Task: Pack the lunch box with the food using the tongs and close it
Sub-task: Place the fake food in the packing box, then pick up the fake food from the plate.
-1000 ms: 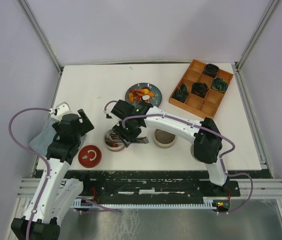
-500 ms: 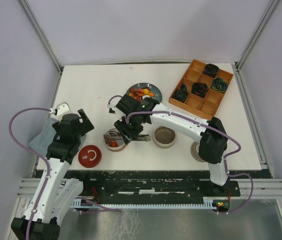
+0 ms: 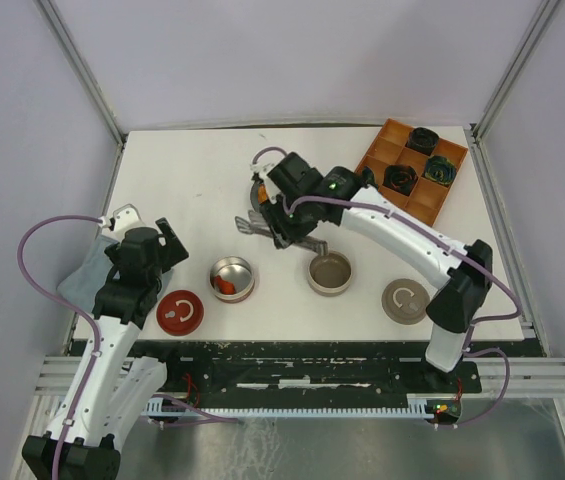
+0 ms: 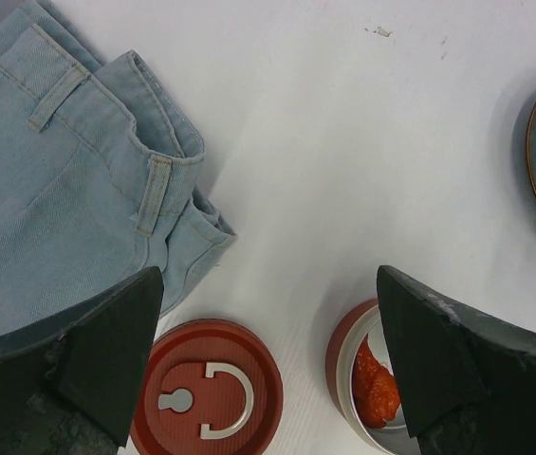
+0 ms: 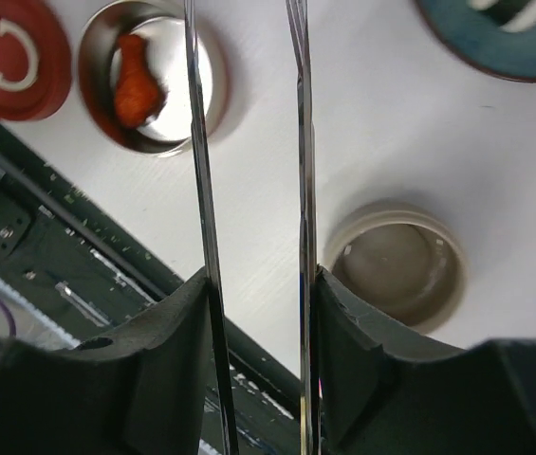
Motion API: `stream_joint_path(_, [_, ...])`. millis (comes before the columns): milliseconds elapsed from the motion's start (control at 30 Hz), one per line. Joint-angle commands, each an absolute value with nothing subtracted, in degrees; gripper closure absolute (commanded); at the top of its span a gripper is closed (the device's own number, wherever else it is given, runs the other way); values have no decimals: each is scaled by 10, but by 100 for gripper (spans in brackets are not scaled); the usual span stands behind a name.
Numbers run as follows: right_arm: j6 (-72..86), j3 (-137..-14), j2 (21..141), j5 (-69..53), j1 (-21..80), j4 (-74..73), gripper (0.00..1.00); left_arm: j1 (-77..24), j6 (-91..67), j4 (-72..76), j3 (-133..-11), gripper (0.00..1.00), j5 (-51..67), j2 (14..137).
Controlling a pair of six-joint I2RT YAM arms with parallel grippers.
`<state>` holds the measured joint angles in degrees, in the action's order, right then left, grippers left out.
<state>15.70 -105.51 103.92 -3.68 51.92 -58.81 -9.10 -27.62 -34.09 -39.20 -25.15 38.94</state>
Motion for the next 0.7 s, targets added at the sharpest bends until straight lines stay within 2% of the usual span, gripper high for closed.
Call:
stream_joint_path(0, [156,-1088,1001,36,447,-609,49,-90,-289,-314,-395,1,-250,386])
stream_joint_path(267, [183,-1129,1025,54,337,-636,49,-89,-286,-313,-396,1,-243,388])
stream_joint_path(667, [141,-1222,1117,53,328,-647,49,-90,-286,-312,-395,1,-238,390])
